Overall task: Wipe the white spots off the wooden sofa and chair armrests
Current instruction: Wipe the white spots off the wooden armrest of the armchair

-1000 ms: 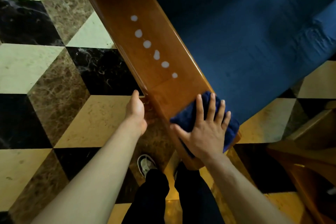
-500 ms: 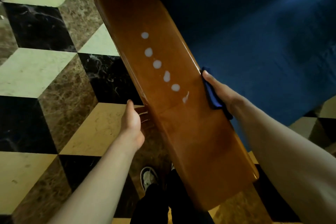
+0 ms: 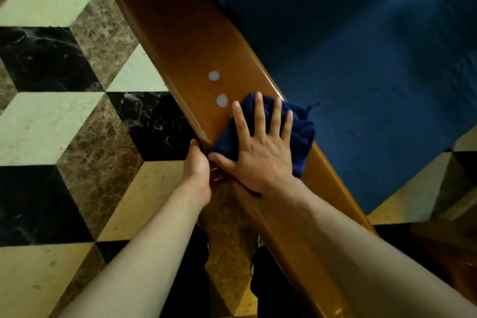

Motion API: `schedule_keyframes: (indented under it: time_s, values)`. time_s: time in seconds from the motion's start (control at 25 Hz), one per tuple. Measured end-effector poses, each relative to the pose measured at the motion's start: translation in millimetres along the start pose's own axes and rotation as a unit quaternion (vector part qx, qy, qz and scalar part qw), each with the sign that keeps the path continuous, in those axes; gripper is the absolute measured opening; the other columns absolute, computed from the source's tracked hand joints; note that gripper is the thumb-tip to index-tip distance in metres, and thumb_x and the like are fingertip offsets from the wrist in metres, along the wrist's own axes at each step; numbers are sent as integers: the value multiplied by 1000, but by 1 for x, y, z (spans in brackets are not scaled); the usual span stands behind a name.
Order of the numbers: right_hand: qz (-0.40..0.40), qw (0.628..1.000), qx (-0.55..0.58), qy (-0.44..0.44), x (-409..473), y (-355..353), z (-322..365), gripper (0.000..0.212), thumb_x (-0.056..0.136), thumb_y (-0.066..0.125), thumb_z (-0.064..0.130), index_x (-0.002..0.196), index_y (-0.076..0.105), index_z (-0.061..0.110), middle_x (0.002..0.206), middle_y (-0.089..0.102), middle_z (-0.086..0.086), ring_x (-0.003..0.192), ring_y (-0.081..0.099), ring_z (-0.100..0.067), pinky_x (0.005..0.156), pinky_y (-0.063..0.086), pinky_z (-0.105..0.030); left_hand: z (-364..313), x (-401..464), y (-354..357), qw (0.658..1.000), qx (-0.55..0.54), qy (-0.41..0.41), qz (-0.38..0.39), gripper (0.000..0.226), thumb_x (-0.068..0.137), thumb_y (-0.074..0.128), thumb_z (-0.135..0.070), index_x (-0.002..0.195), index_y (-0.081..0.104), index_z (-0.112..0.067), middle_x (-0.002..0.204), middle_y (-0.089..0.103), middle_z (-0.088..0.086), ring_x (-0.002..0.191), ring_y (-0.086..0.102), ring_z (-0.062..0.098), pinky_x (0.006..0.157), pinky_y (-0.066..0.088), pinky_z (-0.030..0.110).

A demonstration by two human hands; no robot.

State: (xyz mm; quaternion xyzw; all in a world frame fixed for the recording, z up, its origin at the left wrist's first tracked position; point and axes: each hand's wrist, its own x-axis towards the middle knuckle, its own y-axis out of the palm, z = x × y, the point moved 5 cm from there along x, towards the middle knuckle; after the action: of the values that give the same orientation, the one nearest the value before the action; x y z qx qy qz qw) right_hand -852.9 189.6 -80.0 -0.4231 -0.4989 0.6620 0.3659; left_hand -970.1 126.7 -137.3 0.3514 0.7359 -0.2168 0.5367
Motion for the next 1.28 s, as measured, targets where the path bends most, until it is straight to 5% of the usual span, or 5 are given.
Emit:
schedule_keyframes:
  time_s: [0.4, 0.56, 0.8, 1.08, 1.28]
  values:
    - [82, 864, 326, 375, 37, -22, -120, 57, 94, 44, 72, 84, 65, 21, 91, 71, -7, 104, 68, -36, 71, 42, -37, -59, 9, -19, 998, 41, -17, 53, 75, 97, 25, -71, 118, 69, -14, 108, 77, 20, 100, 72, 41, 79, 58, 53]
    - [30, 981, 82, 173, -63, 0, -74, 69, 98, 35, 72, 159, 24, 43, 170, 25, -2, 157, 20, -28, 122, 20, -46, -69, 9, -23, 999, 27, -14, 38, 74, 97, 27, -70, 116, 70, -14, 107, 78, 19, 98, 73, 39, 80, 58, 53]
    - [30, 992, -96, -75, -65, 30, 43, 97, 88, 69, 51, 164, 9, 39, 175, 2, -6, 158, 2, -45, 123, 14, -69, -72, 12, -23, 998, 35, -42, 43, 77, 98, 22, -70, 118, 70, -12, 111, 74, 21, 101, 70, 39, 78, 54, 49]
    - [-83, 996, -43, -14, 102, 13, 103, 86, 98, 60, 44, 164, 4, 38, 174, 6, -10, 158, 1, -45, 126, 7, -64, -86, 32, -42, 1000, -9, 2, 14, 77, 98, 26, -69, 106, 76, -11, 93, 81, 17, 94, 74, 37, 85, 57, 48]
    - [-81, 995, -55, 9, -69, 32, 38, 92, 93, 66, 28, 165, 9, 34, 174, 6, -7, 160, 5, -38, 127, 13, -59, -67, 22, -32, 998, -7, -49, 30, 78, 99, 22, -68, 116, 68, -8, 112, 74, 23, 105, 68, 40, 86, 52, 52]
